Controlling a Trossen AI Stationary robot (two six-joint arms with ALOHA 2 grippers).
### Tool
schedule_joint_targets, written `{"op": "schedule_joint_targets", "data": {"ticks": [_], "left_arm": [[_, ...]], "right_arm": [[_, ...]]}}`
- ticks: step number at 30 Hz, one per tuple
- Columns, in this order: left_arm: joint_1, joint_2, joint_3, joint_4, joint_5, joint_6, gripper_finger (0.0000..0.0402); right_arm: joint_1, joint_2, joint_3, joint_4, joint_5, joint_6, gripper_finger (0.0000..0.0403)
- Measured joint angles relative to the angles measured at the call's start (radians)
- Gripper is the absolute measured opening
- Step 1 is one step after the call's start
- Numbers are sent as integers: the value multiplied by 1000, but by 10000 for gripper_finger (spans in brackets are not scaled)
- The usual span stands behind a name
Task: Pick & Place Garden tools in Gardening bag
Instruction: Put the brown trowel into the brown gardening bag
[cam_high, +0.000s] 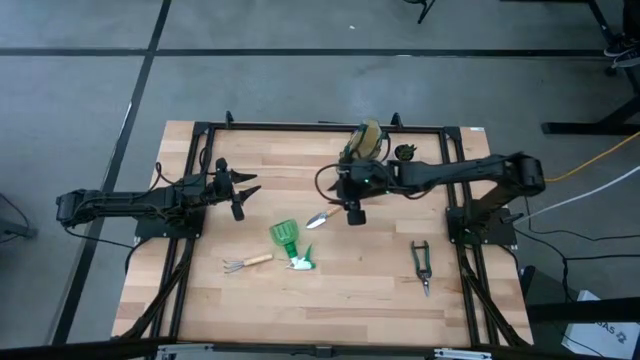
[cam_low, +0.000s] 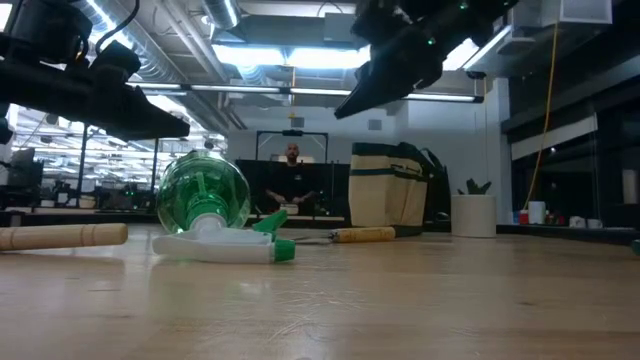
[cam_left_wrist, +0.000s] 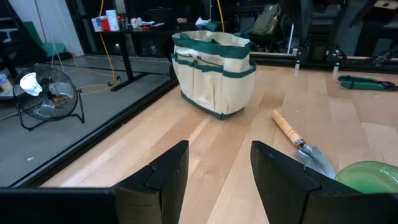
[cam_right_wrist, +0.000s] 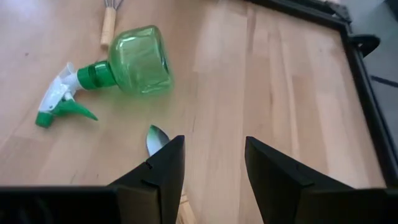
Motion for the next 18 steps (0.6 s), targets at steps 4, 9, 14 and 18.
{"op": "schedule_joint_targets", "data": {"ticks": [4, 9, 14, 18], "left_arm": [[0, 0, 0, 0, 0, 0, 169], [0, 0, 0, 0, 0, 0, 169], [0, 0, 0, 0, 0, 0, 169], [0, 0, 0, 0, 0, 0, 169]], "right_arm": [[0, 38, 3, 1, 0, -3, 170], [0, 98, 3, 1, -34, -10, 170], [2, 164, 3, 9, -75, -11, 170], [2, 206, 3, 9, -78, -11, 170]]}}
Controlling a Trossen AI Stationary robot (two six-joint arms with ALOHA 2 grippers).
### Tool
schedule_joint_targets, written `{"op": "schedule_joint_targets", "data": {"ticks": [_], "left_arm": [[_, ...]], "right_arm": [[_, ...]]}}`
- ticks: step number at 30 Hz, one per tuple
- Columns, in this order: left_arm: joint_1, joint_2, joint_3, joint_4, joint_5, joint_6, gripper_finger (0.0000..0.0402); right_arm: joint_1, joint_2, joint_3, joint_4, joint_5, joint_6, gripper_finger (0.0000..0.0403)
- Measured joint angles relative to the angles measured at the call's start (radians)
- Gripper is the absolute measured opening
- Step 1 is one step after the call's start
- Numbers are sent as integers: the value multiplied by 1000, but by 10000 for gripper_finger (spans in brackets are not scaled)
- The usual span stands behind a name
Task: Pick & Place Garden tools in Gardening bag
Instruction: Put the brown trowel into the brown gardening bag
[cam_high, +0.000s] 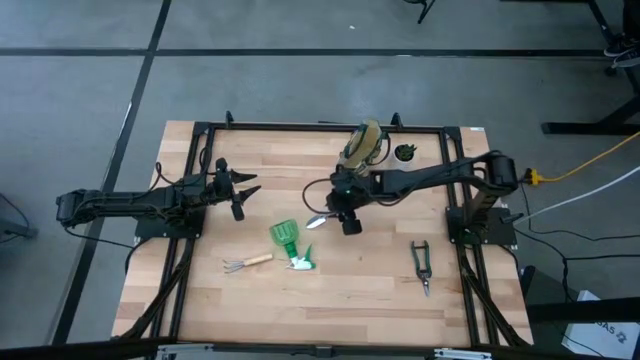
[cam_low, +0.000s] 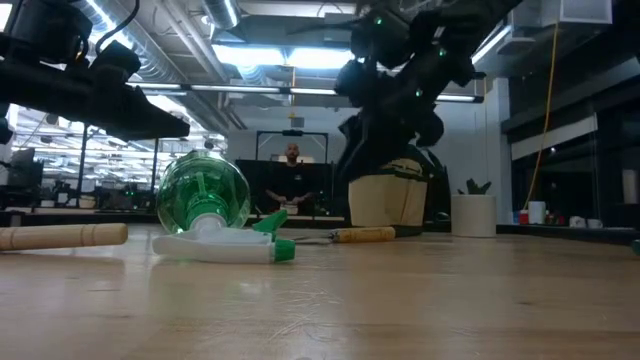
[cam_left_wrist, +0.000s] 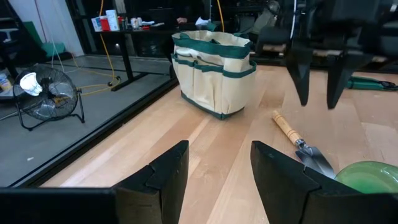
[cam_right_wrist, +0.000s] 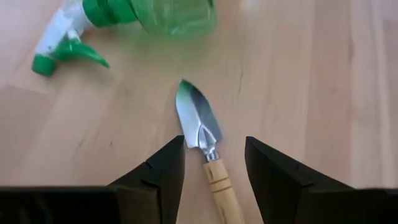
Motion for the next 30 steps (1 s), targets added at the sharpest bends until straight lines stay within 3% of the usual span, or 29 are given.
{"op": "schedule_joint_targets", "data": {"ticks": [18, 30], "left_arm": [[0, 0, 0, 0, 0, 0, 169], [0, 0, 0, 0, 0, 0, 169]], "right_arm": [[0, 97, 0, 4, 1, -35, 170], [0, 125, 0, 54, 64, -38, 170]]}}
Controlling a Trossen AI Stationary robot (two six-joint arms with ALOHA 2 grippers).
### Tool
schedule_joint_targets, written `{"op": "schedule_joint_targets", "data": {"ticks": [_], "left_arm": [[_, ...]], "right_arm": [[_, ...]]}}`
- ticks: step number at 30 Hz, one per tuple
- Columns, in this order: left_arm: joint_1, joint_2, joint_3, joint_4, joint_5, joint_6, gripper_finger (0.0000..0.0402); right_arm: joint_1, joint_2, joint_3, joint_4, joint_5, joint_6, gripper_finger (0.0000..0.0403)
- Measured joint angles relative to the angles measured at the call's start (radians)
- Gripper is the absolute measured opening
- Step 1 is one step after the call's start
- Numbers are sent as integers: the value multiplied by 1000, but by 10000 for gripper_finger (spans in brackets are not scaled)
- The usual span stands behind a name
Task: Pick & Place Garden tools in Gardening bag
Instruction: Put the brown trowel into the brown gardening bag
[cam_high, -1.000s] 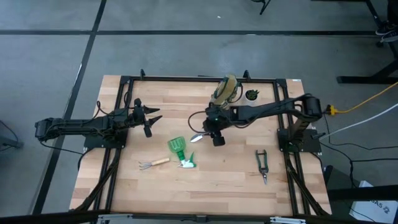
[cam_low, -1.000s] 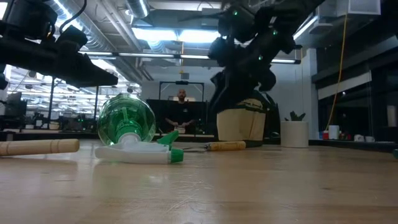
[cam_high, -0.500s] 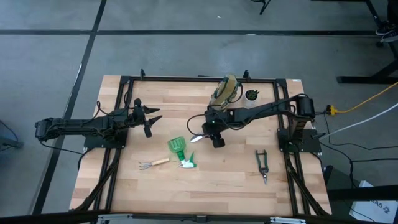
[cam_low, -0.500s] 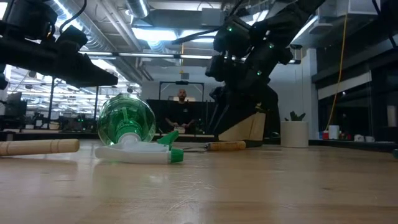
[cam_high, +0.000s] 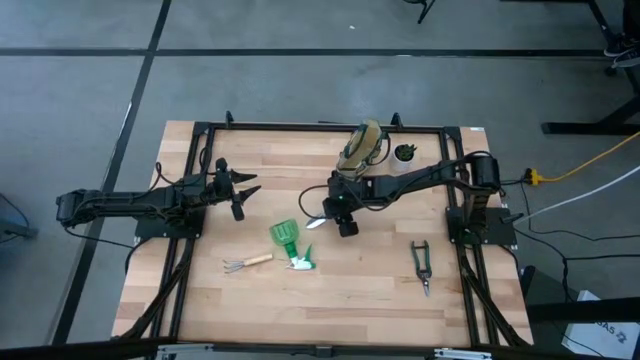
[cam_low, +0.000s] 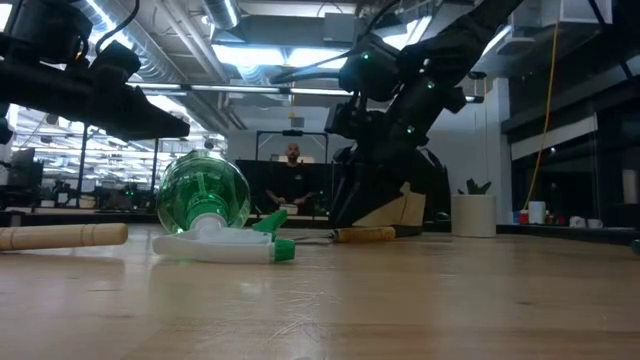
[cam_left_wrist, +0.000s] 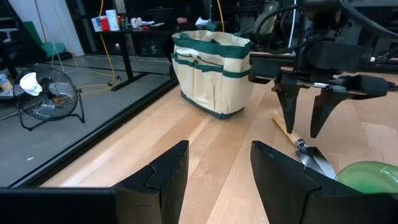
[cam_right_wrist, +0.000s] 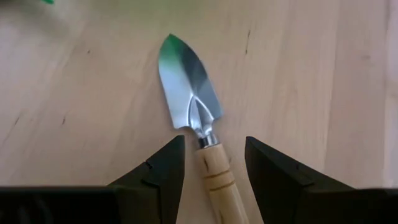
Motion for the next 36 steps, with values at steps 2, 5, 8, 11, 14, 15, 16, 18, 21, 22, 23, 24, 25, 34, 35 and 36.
{"op": "schedule_joint_targets", "data": {"ticks": [2, 5, 8, 11, 14, 15, 16, 18, 21, 22, 23, 24, 25, 34, 35, 36], "left_arm": [[0, 0, 0, 0, 0, 0, 169], [0, 0, 0, 0, 0, 0, 169], [0, 0, 0, 0, 0, 0, 169], [0, 0, 0, 0, 0, 0, 169], [0, 0, 0, 0, 0, 0, 169], [0, 0, 0, 0, 0, 0, 169], [0, 0, 0, 0, 0, 0, 169], [0, 0, 0, 0, 0, 0, 169], [0, 0, 0, 0, 0, 0, 169], [0, 0, 0, 0, 0, 0, 169], [0, 0, 0, 0, 0, 0, 169], [0, 0, 0, 0, 0, 0, 169], [0, 0, 0, 0, 0, 0, 169], [0, 0, 0, 0, 0, 0, 169], [0, 0, 0, 0, 0, 0, 169], [0, 0, 0, 0, 0, 0, 169]], "right_arm": [[0, 11, 0, -1, 0, 0, 170], [0, 34, 0, -2, 0, 0, 170], [0, 47, 0, 2, -4, 8, 169], [1, 48, 0, 1, -4, 30, 169], [4, 48, 0, -1, -5, 34, 162], [5, 48, 0, -3, -13, 34, 157], [6, 49, 1, -6, -26, 40, 150], [10, 49, 2, -19, -42, 76, 133], [21, 49, 4, -50, -45, 125, 103], [24, 49, 4, -59, -45, 139, 93], [27, 48, 4, -69, -48, 149, 85], [30, 48, 4, -77, -48, 162, 78], [34, 47, 5, -85, -49, 167, 73], [56, 45, 5, -129, -68, 210, 71], [56, 45, 5, -132, -73, 216, 71], [56, 45, 5, -136, -80, 221, 71]]}}
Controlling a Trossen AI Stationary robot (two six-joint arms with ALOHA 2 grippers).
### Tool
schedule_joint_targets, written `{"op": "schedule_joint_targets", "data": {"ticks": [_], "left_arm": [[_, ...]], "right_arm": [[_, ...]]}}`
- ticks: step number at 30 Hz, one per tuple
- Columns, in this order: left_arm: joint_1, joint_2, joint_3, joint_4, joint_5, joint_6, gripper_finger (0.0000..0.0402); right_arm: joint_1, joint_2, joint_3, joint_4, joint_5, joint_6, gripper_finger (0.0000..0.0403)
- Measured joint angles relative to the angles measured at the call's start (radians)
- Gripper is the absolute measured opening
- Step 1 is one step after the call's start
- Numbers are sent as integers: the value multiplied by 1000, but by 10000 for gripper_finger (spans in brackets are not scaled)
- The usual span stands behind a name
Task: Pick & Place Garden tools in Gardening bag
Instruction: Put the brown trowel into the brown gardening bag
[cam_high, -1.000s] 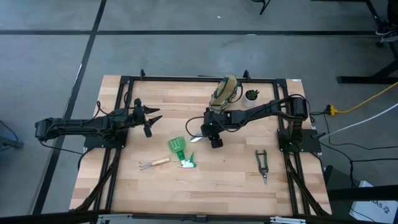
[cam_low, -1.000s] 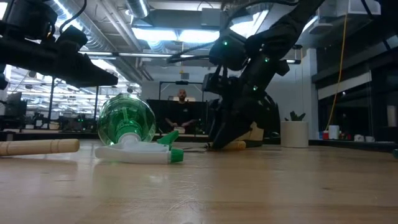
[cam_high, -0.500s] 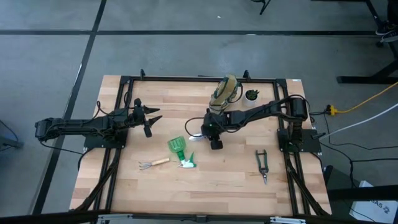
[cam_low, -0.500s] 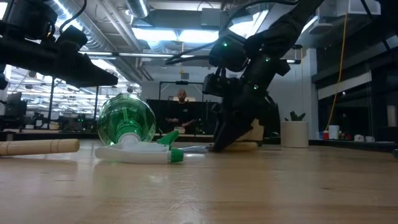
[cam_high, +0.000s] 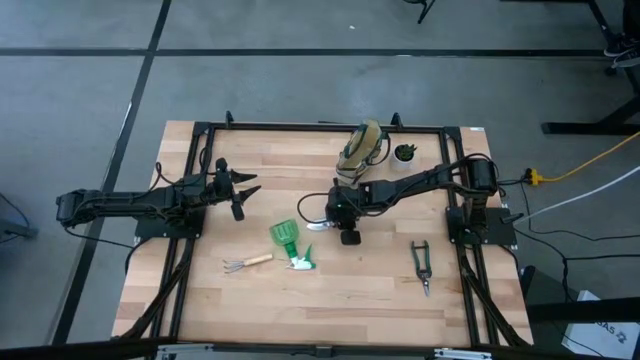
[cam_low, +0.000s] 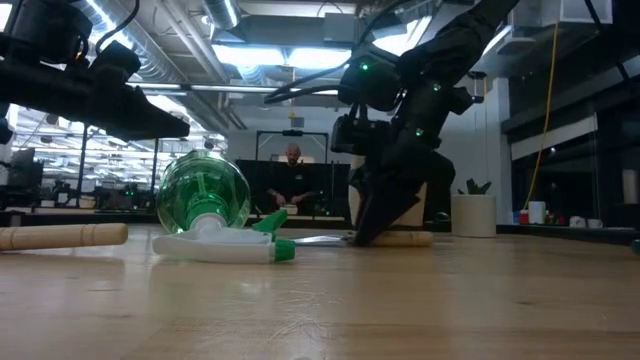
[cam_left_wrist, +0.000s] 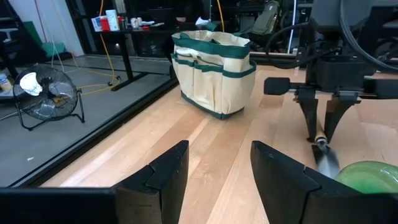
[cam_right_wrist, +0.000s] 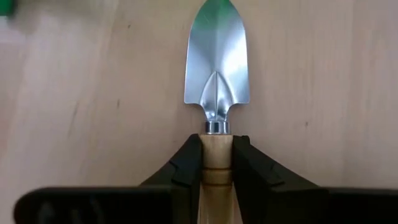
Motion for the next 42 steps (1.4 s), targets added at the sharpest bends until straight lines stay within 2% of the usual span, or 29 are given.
{"op": "schedule_joint_targets", "data": {"ticks": [13, 16, 22, 42], "left_arm": [[0, 0, 0, 0, 0, 0, 169], [0, 0, 0, 0, 0, 0, 169], [0, 0, 0, 0, 0, 0, 169], [0, 0, 0, 0, 0, 0, 169]], "right_arm": [[1, -26, -8, -13, -38, 111, 71], [-9, -59, -14, -23, -56, 123, 71], [-50, -140, -11, -8, -157, 125, 71], [-54, -405, -7, 41, -213, 165, 71]]}}
